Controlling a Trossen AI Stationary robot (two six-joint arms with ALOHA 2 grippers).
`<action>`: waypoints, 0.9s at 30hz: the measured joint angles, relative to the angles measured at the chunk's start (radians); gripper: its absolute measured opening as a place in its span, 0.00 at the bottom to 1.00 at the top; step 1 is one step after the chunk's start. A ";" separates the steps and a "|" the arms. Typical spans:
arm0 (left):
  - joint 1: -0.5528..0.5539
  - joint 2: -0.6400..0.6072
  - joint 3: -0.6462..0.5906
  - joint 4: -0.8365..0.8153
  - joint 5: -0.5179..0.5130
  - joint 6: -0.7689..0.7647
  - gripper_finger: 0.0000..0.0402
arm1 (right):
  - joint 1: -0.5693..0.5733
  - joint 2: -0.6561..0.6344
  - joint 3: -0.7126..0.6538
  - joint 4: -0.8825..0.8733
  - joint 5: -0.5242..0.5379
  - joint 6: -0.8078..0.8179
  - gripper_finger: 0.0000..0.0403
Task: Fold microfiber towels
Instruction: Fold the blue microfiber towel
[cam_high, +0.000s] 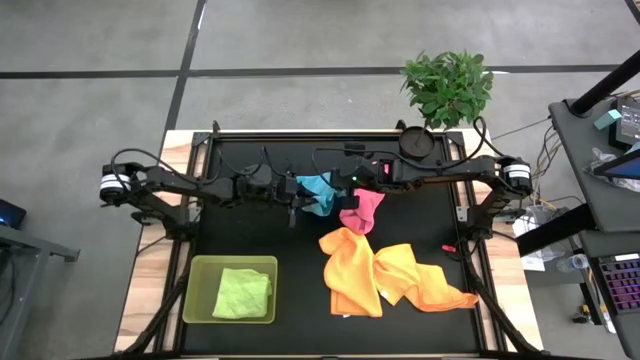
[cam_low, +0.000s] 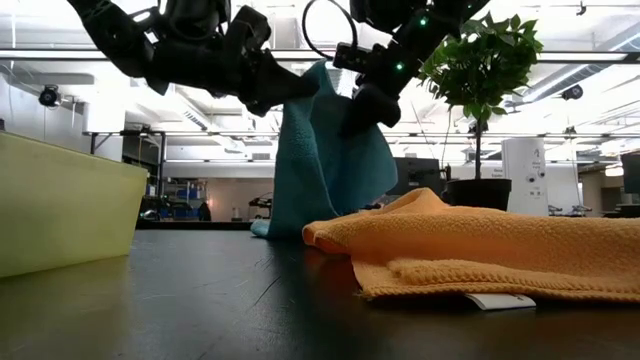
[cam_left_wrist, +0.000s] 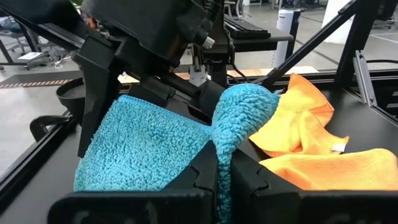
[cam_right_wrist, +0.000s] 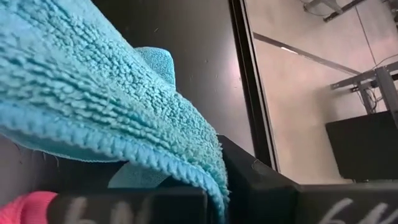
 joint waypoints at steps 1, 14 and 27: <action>0.000 0.000 0.000 0.000 0.000 0.000 0.00 | 0.000 0.000 0.000 0.001 -0.001 0.012 0.02; 0.023 -0.001 -0.002 -0.001 -0.001 -0.001 0.00 | 0.002 0.000 -0.032 -0.005 -0.109 0.142 0.02; 0.033 0.000 -0.011 -0.003 -0.057 -0.002 0.00 | 0.002 0.002 -0.149 0.119 -0.130 0.208 0.02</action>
